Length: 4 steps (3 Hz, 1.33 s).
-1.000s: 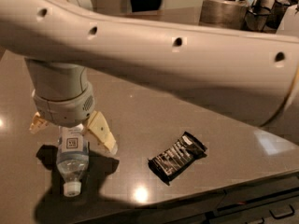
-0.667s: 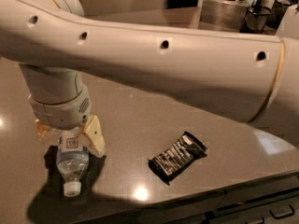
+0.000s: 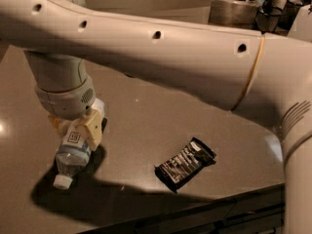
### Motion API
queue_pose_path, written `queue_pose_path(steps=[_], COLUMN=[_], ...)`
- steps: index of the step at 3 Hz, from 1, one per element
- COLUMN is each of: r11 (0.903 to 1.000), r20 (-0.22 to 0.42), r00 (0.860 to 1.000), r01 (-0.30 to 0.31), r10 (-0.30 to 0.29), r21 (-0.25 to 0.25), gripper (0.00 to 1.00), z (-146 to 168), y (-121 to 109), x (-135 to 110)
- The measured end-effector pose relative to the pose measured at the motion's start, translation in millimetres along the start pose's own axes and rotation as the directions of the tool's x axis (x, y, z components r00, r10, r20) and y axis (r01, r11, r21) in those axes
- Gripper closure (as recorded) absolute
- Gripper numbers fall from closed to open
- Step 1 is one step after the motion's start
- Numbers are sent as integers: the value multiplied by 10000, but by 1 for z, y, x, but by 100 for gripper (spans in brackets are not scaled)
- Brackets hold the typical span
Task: Move blue plastic bottle near 7up can
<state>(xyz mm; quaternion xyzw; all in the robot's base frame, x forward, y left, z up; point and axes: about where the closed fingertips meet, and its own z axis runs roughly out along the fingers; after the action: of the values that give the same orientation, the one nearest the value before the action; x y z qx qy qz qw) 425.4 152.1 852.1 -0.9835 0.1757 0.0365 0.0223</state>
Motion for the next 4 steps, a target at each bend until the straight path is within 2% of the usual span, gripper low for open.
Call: queue_pose_path(steps=[1,2,3,4], r11=[9950,9816,9688,9614], r20=[85,94,129,190], r00=[9950,9820,9701,9632], r01=[-999,-1888,-2427,-2688], r10=[998,1886,2424,2681], r21=[91,292,497,581], gripper=[99,100,100,99], z=[-8,-15,-18,-17], y=[-7,-14,-24,-27], x=[40,87,127,146])
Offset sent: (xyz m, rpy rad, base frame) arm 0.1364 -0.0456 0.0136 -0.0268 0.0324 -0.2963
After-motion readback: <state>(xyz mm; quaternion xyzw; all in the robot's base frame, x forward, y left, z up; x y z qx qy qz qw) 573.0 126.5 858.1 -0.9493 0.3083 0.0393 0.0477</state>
